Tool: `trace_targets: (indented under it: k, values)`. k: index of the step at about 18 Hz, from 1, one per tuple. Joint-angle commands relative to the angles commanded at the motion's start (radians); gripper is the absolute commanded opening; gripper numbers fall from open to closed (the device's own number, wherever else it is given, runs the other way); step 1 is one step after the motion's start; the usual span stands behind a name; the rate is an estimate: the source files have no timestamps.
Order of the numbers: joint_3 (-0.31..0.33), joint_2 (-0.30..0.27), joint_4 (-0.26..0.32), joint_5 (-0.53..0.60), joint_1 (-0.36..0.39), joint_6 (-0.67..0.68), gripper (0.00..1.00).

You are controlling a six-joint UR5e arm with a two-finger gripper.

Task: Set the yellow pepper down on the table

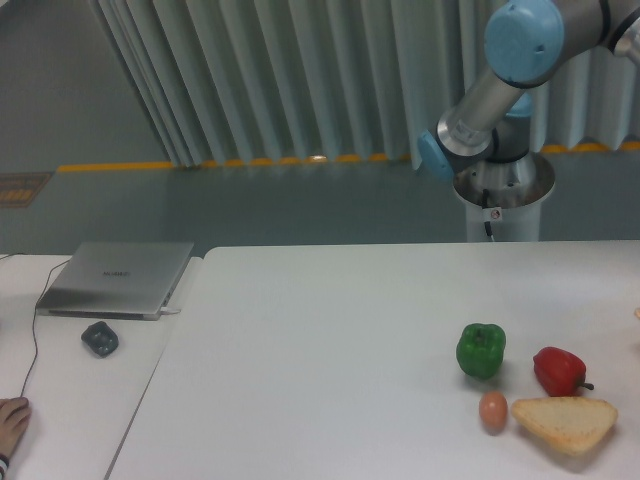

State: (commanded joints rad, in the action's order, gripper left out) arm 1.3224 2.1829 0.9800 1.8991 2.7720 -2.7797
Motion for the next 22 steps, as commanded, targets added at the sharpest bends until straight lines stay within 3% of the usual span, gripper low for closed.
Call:
trace_targets:
  k: [4,7,9,12,15,17,20,22]
  values:
    - [0.003,-0.046,0.054,0.0,-0.011,0.08,0.52]
    - [0.029,-0.101,0.118,-0.021,-0.002,0.23,0.52]
    - [0.043,-0.135,0.153,-0.092,0.008,0.308,0.52]
    - [0.064,-0.17,0.226,-0.178,0.003,0.541,0.52]
    - [0.132,-0.21,0.246,-0.302,0.003,0.664,0.52]
    - [0.164,-0.238,0.301,-0.427,0.009,0.808,0.52]
    - [0.169,-0.284,0.397,-0.497,-0.003,0.859,0.52]
    - [0.16,-0.29,0.419,-0.499,-0.008,0.877,0.52]
